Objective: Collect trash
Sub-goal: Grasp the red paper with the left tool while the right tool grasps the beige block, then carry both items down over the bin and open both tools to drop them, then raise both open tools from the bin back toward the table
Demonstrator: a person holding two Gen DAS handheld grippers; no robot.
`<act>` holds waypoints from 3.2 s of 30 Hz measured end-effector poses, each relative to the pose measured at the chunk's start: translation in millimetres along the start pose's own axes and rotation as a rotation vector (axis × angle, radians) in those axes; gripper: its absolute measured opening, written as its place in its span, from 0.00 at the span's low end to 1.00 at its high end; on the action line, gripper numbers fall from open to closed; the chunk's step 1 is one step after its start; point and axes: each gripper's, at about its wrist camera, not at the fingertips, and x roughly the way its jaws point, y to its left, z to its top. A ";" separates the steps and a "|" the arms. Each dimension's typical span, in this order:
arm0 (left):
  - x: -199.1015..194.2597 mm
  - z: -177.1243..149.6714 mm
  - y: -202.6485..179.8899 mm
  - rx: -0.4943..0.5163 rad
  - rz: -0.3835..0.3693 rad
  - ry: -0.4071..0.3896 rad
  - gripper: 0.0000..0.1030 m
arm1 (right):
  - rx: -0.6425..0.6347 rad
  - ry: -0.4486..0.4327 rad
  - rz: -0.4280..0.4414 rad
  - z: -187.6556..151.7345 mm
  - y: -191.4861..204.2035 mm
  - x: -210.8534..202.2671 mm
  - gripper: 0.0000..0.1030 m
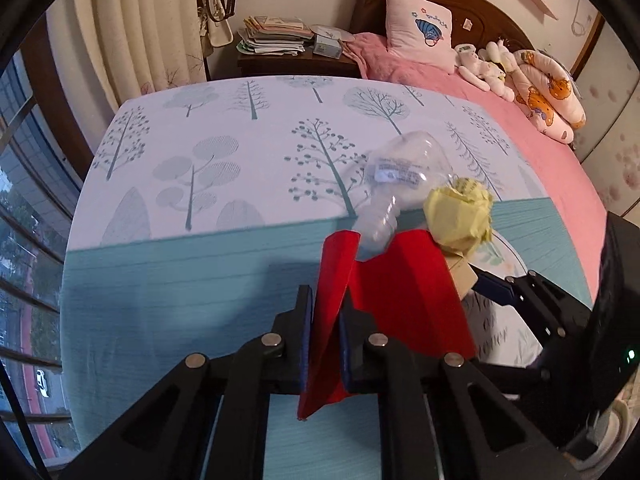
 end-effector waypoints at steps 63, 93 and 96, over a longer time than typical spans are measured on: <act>106.4 -465.2 -114.2 0.155 -0.025 0.391 0.33 | 0.489 0.519 0.103 -472.4 -12.2 2.2 0.63; 35.9 -443.8 -117.0 0.185 -0.022 0.229 0.73 | 0.300 0.340 0.067 -442.5 10.6 -60.5 0.73; 5.4 -437.7 -123.3 0.232 -0.046 0.191 0.73 | 0.201 0.288 0.065 -428.3 19.3 -87.6 0.73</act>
